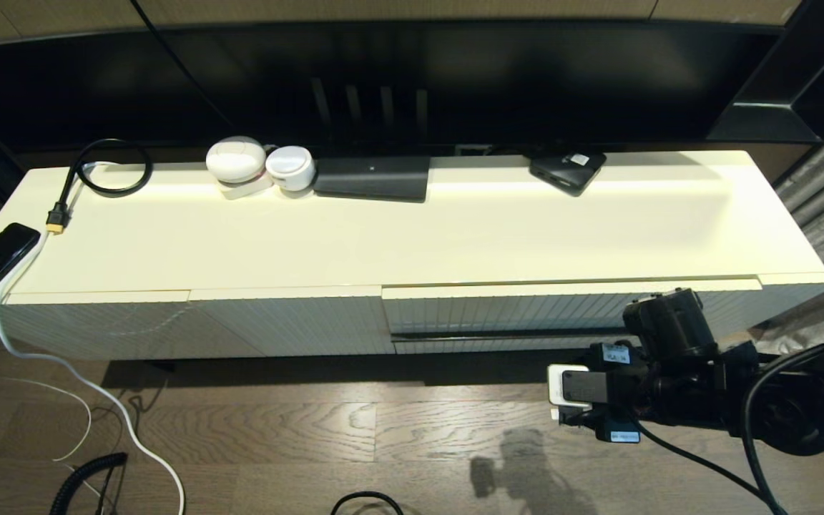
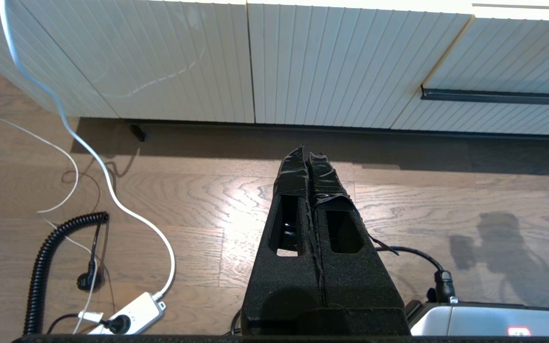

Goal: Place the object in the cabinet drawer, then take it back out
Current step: Open the drawer

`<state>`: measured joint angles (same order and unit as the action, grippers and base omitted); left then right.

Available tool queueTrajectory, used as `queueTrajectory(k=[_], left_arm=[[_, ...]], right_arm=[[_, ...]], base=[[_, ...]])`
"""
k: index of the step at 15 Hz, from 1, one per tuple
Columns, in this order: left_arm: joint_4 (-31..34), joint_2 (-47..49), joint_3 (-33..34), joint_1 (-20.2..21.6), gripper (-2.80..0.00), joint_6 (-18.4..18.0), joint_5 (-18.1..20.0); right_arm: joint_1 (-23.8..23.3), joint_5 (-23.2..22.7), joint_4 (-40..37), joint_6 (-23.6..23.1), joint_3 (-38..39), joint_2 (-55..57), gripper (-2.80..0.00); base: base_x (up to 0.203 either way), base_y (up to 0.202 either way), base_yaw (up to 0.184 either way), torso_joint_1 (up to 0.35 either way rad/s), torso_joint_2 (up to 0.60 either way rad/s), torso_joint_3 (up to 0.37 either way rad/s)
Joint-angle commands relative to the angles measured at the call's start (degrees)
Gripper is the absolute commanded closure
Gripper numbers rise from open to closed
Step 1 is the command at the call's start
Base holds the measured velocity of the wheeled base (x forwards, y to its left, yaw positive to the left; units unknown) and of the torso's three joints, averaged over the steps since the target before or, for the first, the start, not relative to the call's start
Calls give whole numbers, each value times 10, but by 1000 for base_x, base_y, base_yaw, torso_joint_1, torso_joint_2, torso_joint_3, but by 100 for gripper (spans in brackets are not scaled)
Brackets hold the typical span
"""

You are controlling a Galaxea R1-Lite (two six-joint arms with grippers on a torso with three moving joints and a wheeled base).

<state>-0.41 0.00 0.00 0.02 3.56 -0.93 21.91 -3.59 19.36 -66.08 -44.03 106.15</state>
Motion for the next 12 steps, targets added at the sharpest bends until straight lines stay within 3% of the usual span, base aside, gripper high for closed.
queueTrajectory(k=[1,6,12], left_arm=[[0,0,0,0,0,0,0],[0,0,0,0,0,0,0],[0,0,0,1,0,0,0]], right_arm=[[0,-5,-2,-11,-9,25,-280],[-5,-13,-1,-35,-33,84,-280],[-29,-15,-5,-97,-70,112,-280]], base=[[0,0,0,0,0,0],[0,0,0,0,0,0],[0,0,0,0,0,0]])
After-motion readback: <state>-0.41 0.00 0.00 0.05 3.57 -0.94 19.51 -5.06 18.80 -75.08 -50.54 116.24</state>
